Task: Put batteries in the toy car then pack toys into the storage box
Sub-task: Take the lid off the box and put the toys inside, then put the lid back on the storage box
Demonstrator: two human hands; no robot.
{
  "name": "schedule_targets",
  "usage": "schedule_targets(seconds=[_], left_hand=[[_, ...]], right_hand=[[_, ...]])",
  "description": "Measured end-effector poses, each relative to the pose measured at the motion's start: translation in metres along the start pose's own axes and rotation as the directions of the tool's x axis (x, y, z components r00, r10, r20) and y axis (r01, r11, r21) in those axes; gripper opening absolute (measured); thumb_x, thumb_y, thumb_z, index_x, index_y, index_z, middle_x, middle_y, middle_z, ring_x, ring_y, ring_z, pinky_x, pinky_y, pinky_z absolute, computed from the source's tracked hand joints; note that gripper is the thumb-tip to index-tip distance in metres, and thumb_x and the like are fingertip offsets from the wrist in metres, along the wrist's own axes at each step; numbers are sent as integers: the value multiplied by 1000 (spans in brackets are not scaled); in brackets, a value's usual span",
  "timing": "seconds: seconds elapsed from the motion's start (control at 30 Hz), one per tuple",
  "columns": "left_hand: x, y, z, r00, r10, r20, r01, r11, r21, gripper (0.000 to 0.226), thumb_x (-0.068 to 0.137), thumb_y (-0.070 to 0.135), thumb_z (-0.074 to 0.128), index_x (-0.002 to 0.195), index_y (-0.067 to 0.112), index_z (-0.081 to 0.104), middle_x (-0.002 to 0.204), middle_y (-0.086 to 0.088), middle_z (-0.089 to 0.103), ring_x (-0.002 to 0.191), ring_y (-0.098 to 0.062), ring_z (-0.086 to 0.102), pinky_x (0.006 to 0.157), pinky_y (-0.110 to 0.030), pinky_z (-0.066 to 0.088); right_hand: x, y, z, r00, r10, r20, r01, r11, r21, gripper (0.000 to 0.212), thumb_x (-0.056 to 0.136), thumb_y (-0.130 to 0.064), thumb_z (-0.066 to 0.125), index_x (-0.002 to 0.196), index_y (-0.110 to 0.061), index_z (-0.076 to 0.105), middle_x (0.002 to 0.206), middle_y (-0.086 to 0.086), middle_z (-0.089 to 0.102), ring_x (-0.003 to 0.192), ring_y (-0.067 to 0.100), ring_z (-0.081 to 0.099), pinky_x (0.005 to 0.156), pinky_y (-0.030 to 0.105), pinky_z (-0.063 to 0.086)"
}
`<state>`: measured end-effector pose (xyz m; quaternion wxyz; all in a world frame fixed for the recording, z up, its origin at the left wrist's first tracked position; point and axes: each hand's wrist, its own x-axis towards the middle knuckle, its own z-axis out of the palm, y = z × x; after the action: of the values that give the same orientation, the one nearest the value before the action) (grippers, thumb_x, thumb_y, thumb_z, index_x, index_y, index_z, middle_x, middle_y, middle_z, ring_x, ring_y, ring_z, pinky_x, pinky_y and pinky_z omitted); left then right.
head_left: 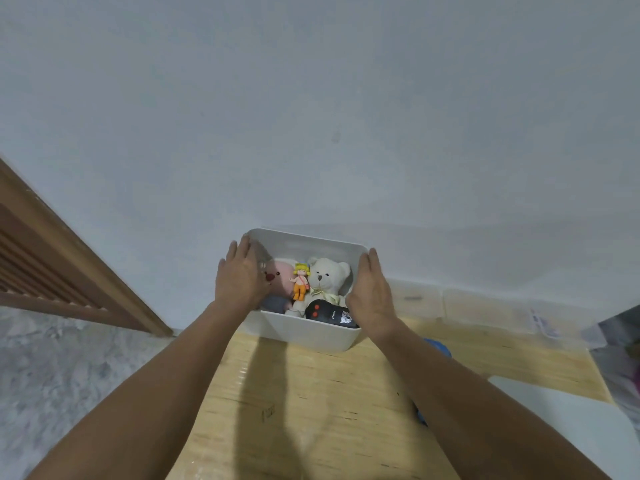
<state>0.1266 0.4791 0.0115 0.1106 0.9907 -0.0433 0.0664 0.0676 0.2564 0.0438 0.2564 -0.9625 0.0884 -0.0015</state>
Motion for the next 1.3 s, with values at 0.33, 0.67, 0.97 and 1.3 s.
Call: schedule_targets(seconds=[0.33, 0.67, 0.97, 1.3], left_hand=[[-4, -4, -4, 996, -2, 95, 4, 1000, -11, 58, 87, 21, 57, 139, 2, 40, 150, -13, 34, 137, -34, 27, 106, -46, 36], [-26, 67, -34, 999, 28, 18, -27, 999, -17, 56, 91, 31, 53, 140, 9, 39, 153, -12, 31, 146, -31, 13, 116, -54, 11], [-70, 214, -37, 967, 254, 23, -236, 927, -293, 46, 89, 21, 59, 133, 6, 54, 127, -13, 60, 123, -29, 46, 102, -38, 39], [-164, 357, 17, 862, 277, 425, -83, 903, -420, 51, 90, 25, 60, 137, 9, 49, 130, -8, 60, 120, -24, 54, 97, -28, 42]], right_hand=[[2, 0, -8, 995, 25, 98, -19, 998, -66, 72, 84, 7, 50, 148, -6, 22, 163, 2, -1, 129, 31, 46, 95, 36, 43], [-11, 41, -52, 997, -5, 79, -2, 996, 89, 54, 98, -25, 48, 147, -9, 31, 155, 6, 31, 142, 24, 29, 114, 35, 26], [-51, 149, -115, 984, 167, 66, -175, 976, 127, 54, 93, -32, 56, 142, -13, 43, 143, 7, 49, 128, 26, 49, 106, 34, 40], [-128, 303, -160, 925, 364, 111, -370, 929, 34, 55, 90, -32, 61, 137, -8, 48, 142, 9, 51, 130, 27, 48, 101, 30, 39]])
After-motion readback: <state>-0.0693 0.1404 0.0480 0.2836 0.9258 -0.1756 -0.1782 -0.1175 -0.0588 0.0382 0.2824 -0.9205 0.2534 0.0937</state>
